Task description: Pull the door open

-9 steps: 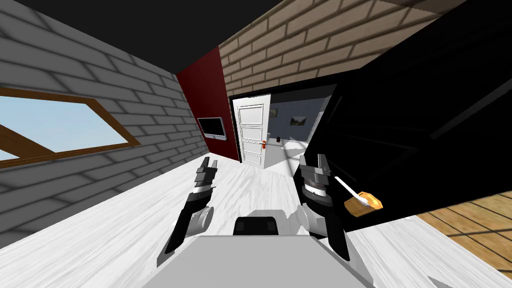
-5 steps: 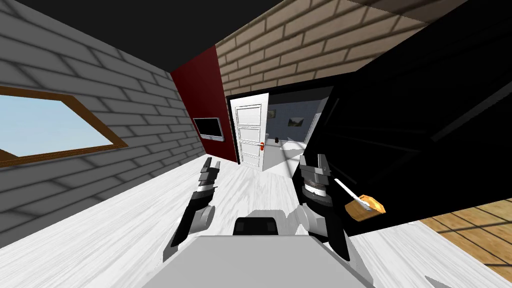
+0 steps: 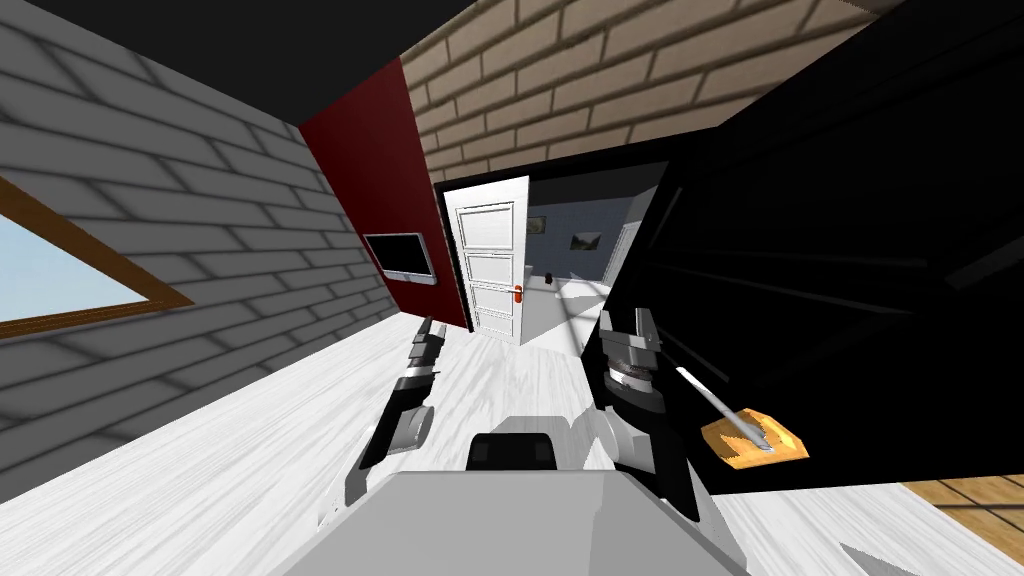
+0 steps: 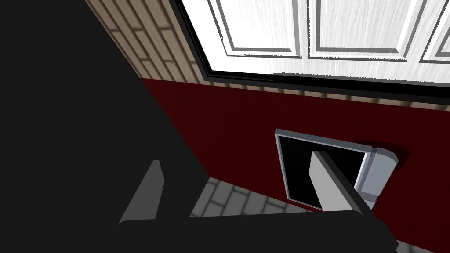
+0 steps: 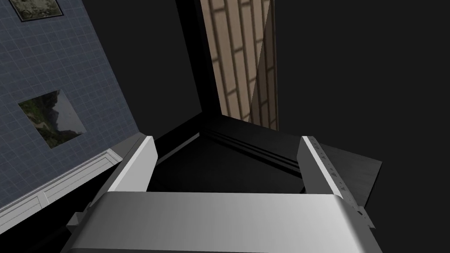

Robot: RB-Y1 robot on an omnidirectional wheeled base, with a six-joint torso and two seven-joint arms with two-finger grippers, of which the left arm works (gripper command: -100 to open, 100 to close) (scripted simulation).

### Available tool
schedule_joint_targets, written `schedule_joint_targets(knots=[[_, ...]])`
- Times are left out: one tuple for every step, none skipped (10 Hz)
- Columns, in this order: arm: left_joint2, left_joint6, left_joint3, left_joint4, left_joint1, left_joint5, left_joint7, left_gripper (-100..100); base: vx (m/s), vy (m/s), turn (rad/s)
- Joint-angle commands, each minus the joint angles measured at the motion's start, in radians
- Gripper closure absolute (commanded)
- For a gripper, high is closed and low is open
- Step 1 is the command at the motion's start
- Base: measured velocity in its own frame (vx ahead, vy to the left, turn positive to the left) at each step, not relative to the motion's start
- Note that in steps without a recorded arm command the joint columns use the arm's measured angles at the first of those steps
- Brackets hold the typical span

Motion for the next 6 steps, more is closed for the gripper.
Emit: schedule_joint_targets(knots=[[0.012,0.005,-0.006,0.044,-0.019,0.003,0.006,-100,0.120,-0.042,-0.119],[0.017,0.007,-0.007,0.061,-0.028,0.005,0.008,-100,0.125,-0.054,-0.105],[0.023,0.009,-0.007,0.080,-0.038,0.007,0.011,-100,0.127,-0.036,-0.062],[0.029,0.012,-0.008,0.099,-0.047,0.009,0.014,-100,0.127,-0.013,-0.059],[0.034,0.014,-0.009,0.118,-0.057,0.011,0.018,-100,0.113,-0.019,-0.089],[0.040,0.016,-0.010,0.137,-0.067,0.012,0.021,-100,0.096,-0.039,-0.079]])
